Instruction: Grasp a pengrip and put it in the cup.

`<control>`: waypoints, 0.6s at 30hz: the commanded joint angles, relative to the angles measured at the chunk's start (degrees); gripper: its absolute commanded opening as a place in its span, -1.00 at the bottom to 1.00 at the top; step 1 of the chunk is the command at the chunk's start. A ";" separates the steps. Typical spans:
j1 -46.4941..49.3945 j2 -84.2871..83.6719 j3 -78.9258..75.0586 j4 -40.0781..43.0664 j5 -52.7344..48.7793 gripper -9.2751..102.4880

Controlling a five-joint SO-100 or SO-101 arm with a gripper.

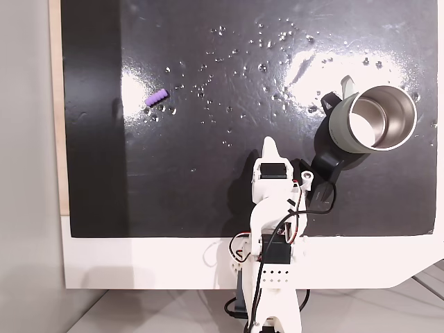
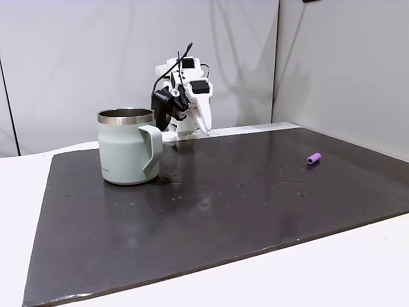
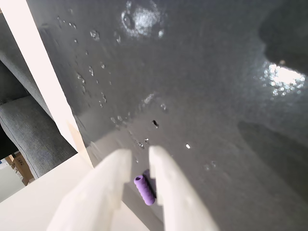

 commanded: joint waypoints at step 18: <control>-3.78 -1.76 -8.79 2.99 -3.60 -0.83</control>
